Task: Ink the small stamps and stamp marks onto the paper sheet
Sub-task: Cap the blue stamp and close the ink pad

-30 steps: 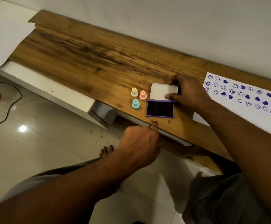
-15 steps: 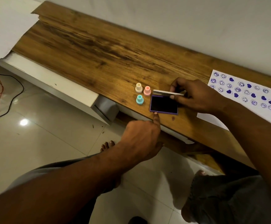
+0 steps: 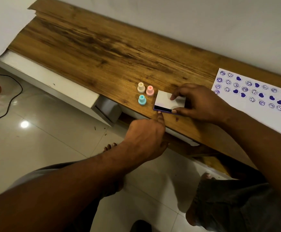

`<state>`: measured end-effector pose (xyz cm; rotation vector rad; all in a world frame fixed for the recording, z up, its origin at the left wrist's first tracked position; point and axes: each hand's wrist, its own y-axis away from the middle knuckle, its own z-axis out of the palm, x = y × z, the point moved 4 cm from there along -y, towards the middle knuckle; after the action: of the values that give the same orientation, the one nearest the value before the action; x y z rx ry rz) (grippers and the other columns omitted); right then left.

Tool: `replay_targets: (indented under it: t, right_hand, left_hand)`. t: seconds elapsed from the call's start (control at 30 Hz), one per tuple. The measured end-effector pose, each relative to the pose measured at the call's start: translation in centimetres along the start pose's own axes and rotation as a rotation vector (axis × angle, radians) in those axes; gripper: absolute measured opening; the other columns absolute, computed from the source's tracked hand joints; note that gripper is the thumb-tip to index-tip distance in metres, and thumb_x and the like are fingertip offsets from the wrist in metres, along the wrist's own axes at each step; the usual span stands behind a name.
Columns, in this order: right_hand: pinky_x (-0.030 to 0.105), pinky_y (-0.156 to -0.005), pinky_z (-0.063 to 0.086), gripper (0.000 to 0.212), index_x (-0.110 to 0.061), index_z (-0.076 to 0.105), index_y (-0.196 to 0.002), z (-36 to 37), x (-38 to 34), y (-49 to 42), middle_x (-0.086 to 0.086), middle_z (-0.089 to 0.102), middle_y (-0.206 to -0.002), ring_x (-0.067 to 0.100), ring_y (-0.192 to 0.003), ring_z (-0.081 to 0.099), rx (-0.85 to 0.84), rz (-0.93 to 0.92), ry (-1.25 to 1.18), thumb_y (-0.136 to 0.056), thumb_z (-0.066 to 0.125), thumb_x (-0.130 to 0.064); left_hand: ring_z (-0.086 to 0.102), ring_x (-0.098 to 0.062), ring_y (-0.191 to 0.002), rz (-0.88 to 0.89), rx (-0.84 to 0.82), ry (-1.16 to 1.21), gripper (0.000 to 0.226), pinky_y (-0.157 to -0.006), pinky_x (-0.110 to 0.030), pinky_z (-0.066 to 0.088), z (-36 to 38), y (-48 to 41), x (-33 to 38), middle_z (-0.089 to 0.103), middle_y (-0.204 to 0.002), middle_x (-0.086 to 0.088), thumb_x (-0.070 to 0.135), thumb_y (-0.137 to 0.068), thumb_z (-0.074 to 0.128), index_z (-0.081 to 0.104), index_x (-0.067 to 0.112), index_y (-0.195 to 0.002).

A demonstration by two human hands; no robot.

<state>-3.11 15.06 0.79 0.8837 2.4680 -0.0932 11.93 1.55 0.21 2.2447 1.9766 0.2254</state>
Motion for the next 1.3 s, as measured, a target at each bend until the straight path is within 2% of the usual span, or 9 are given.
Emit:
replay_targets:
  t: [0.07, 0.13, 0.37, 0.47, 0.53, 0.8, 0.93, 1.03, 1.3]
  right_hand:
    - [0.045, -0.093, 0.054, 0.049, -0.029, 0.066, -0.126, 0.1, -0.2, 0.0, -0.003, 0.062, -0.135, 0.02, -0.123, 0.057, 0.009, 0.002, 0.027, -0.084, 0.076, -0.053]
    - [0.045, -0.094, 0.053, 0.05, -0.029, 0.066, -0.126, 0.1, -0.3, 0.0, -0.002, 0.062, -0.135, 0.022, -0.122, 0.057, 0.017, -0.005, 0.056, -0.084, 0.077, -0.054]
    - [0.042, -0.089, 0.054, 0.051, -0.029, 0.065, -0.126, -0.1, -1.1, -0.1, -0.001, 0.065, -0.13, 0.023, -0.116, 0.061, 0.056, -0.019, 0.151, -0.083, 0.078, -0.055]
    - [0.041, -0.086, 0.055, 0.052, -0.03, 0.067, -0.126, -0.4, -1.5, -0.1, 0.0, 0.065, -0.128, 0.025, -0.114, 0.062, 0.073, -0.028, 0.19, -0.083, 0.076, -0.058]
    - [0.04, -0.084, 0.055, 0.052, -0.032, 0.068, -0.127, -0.4, -1.8, 0.0, 0.0, 0.066, -0.129, 0.026, -0.114, 0.062, 0.067, -0.041, 0.217, -0.083, 0.076, -0.059]
    - [0.038, -0.087, 0.051, 0.055, -0.037, 0.065, -0.134, -0.1, -2.2, -0.1, -0.002, 0.062, -0.136, 0.026, -0.122, 0.059, 0.034, -0.058, 0.275, -0.083, 0.076, -0.054]
    - [0.038, -0.087, 0.052, 0.054, -0.034, 0.066, -0.133, -0.2, -2.4, -0.1, -0.001, 0.064, -0.134, 0.027, -0.119, 0.061, 0.035, -0.066, 0.298, -0.083, 0.076, -0.053]
    - [0.039, -0.089, 0.053, 0.053, -0.034, 0.066, -0.135, -0.2, -2.8, -0.1, -0.002, 0.064, -0.138, 0.027, -0.12, 0.061, 0.032, -0.082, 0.342, -0.086, 0.072, -0.054]
    - [0.039, -0.092, 0.053, 0.048, -0.034, 0.068, -0.133, -0.2, -3.0, 0.0, -0.005, 0.061, -0.143, 0.023, -0.127, 0.058, 0.021, -0.046, 0.308, -0.088, 0.072, -0.052]
  left_hand:
    - [0.065, -0.019, -0.094, 0.003, 0.013, -0.026, 0.097, -0.082, -0.039, 0.06, -0.1, 0.0, 0.0, 0.065, -0.118, -0.005, 0.066, -0.098, 0.055, 0.016, 0.006, -0.163]
    - [0.066, -0.019, -0.095, -0.001, 0.015, -0.058, 0.099, -0.08, -0.039, 0.06, -0.2, 0.0, 0.0, 0.065, -0.12, -0.006, 0.067, -0.097, 0.054, 0.014, 0.005, -0.163]
    - [0.066, -0.018, -0.09, 0.006, 0.006, -0.063, 0.092, -0.073, -0.036, 0.056, -0.2, -0.2, 0.1, 0.067, -0.118, -0.004, 0.067, -0.095, 0.057, 0.027, 0.008, -0.159]
    - [0.056, -0.015, -0.08, 0.003, 0.011, -0.048, 0.091, -0.07, -0.034, 0.053, -0.2, -0.2, 0.1, 0.067, -0.113, -0.004, 0.067, -0.096, 0.056, 0.028, 0.008, -0.159]
    - [0.055, -0.015, -0.078, 0.003, 0.017, -0.043, 0.092, -0.071, -0.035, 0.056, -0.1, -0.1, 0.0, 0.066, -0.11, -0.003, 0.067, -0.096, 0.055, 0.027, 0.008, -0.16]
    - [0.063, -0.018, -0.085, 0.017, 0.067, -0.062, 0.094, -0.074, -0.038, 0.059, 0.2, 0.0, -0.2, 0.067, -0.112, -0.005, 0.068, -0.095, 0.055, 0.026, 0.006, -0.16]
    - [0.055, -0.015, -0.078, 0.006, 0.084, -0.074, 0.096, -0.069, -0.034, 0.055, 0.3, -0.1, -0.2, 0.067, -0.11, -0.004, 0.07, -0.094, 0.054, 0.026, 0.006, -0.16]
    - [0.061, -0.016, -0.081, 0.013, 0.076, -0.047, 0.092, -0.072, -0.035, 0.057, 0.3, -0.2, -0.2, 0.068, -0.109, -0.002, 0.069, -0.094, 0.056, 0.03, 0.008, -0.158]
    - [0.054, -0.013, -0.078, 0.007, 0.043, -0.008, 0.079, -0.073, -0.034, 0.055, 0.1, -0.4, -0.1, 0.067, -0.108, -0.001, 0.066, -0.095, 0.058, 0.042, 0.012, -0.151]
